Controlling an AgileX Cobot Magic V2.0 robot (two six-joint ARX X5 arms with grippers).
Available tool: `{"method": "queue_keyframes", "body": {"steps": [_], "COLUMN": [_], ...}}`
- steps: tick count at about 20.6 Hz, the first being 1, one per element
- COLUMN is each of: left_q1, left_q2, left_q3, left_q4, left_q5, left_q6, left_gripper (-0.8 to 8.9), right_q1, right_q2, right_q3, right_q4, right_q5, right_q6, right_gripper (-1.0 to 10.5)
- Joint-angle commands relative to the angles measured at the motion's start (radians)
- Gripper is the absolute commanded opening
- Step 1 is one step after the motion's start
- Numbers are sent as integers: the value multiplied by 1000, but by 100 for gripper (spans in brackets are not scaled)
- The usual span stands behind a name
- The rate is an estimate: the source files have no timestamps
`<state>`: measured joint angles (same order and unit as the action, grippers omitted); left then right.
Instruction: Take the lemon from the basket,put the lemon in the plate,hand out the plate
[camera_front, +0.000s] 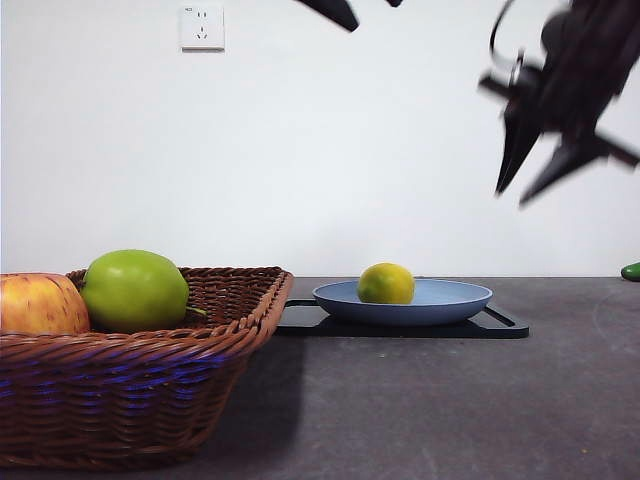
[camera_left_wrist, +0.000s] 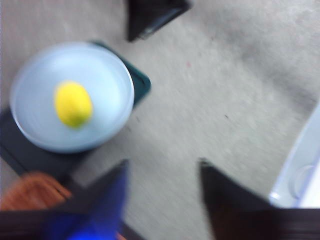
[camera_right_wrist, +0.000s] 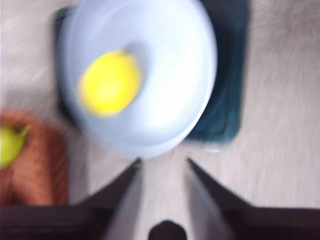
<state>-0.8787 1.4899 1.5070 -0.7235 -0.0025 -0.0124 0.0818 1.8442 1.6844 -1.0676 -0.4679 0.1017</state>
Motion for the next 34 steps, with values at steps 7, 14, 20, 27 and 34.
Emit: {"method": "queue_keyframes", "body": {"steps": [7,14,20,27,34], "left_q1": [177,291,291,291,290], "left_q2": [5,-192,-607,-880,-871], "left_q3": [19,-155,-666,-936,-936], "left_q4": [-37,84,441,557,566], "left_q5": [6,11,11,58,56], "left_q6": [121,108,31,-14,-12], "left_gripper": [6,6,6,7,9], "right_q1": [204,424,476,487,487], "right_q2": [-391,-809,-1130,-1306,-1306], "right_q3": [5,-371,-884,-1192,-1192], "right_q4": [-118,266,663,909,911], "right_q5": [327,617,687,705,739], "right_q6": [-116,-46,-47,23,32], "right_gripper": [2,2,2,3,3]}}
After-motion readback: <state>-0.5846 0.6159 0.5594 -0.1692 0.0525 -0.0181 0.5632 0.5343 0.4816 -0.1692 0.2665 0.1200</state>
